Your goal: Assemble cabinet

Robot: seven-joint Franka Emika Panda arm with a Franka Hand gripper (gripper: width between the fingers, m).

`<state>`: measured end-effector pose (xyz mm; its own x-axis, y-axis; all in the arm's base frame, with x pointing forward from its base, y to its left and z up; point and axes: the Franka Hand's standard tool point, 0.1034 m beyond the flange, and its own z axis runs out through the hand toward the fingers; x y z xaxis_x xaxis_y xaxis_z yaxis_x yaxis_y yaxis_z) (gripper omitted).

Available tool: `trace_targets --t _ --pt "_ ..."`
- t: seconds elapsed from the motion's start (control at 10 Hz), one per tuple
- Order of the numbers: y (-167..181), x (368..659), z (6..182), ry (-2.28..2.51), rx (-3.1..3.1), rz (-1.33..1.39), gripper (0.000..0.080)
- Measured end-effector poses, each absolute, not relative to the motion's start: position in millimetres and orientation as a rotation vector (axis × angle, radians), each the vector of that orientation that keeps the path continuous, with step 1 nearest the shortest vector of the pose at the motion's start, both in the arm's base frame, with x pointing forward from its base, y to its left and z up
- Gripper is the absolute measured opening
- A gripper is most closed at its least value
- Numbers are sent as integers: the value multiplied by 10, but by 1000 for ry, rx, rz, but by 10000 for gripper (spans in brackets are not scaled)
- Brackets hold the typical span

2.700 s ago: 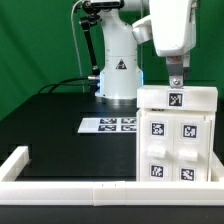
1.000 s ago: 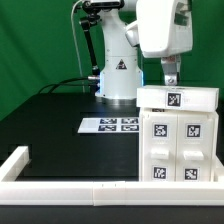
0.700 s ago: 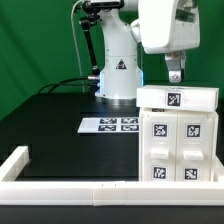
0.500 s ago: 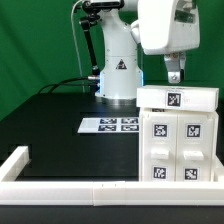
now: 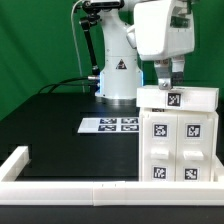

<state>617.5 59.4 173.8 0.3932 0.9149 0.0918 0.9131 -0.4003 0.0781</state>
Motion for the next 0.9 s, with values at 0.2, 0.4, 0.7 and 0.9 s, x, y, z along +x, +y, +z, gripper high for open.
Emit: trace_targets --t 0.2,0.4,0.7,0.9 --pt "595 6172 1730 1712 2611 185 753" --pt "635 6151 1702 1702 2624 177 797" --pt "650 6118 1611 1710 2628 162 797" --pt "596 6120 1551 1703 2635 153 797"
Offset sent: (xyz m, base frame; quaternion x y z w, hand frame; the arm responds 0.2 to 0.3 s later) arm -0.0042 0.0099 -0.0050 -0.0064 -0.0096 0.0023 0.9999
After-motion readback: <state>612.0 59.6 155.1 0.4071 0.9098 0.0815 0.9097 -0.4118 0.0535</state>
